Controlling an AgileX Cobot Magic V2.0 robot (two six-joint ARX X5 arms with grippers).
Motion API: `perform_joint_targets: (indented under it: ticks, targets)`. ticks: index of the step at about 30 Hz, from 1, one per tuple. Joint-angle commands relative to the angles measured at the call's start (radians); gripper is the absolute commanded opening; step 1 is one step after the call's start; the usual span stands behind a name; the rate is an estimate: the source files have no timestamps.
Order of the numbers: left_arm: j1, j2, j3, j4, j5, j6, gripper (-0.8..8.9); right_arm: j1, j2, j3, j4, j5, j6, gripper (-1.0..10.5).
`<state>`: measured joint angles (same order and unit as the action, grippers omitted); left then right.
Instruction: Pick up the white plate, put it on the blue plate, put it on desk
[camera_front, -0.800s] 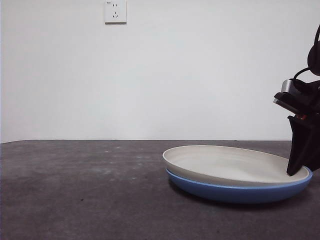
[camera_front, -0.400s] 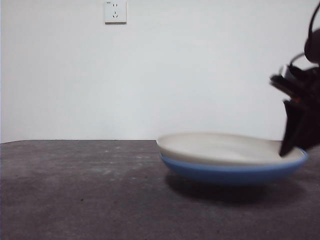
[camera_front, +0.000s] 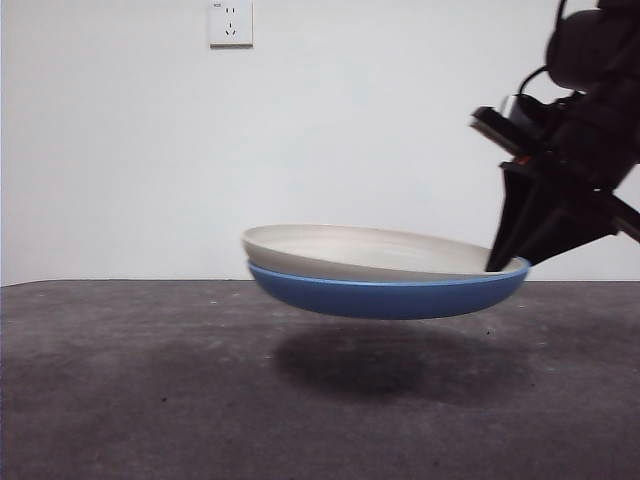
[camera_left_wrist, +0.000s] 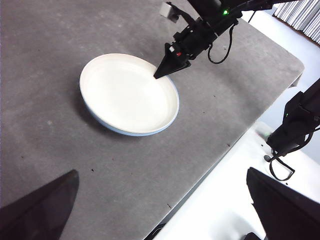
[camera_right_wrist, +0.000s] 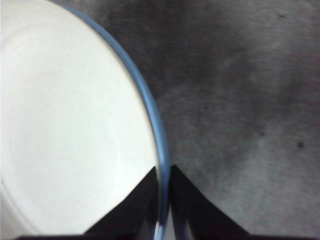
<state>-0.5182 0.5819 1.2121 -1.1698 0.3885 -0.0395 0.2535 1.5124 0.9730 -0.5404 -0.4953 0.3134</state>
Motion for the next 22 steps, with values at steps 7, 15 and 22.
perform_joint_targets:
  ticks: [7,15,22]
  targets:
    - [-0.004,0.003,0.009,0.011,-0.002,0.005,6.26,0.113,0.061,0.024,0.092,0.051,0.133,0.1]
    - [-0.004,0.003,0.009,0.011,-0.002,0.005,6.26,0.143,0.127,0.024,0.107,0.053,0.151,0.1]
    - [-0.005,0.003,0.009,0.011,-0.002,0.005,6.26,0.148,0.162,0.024,0.106,0.052,0.148,0.1]
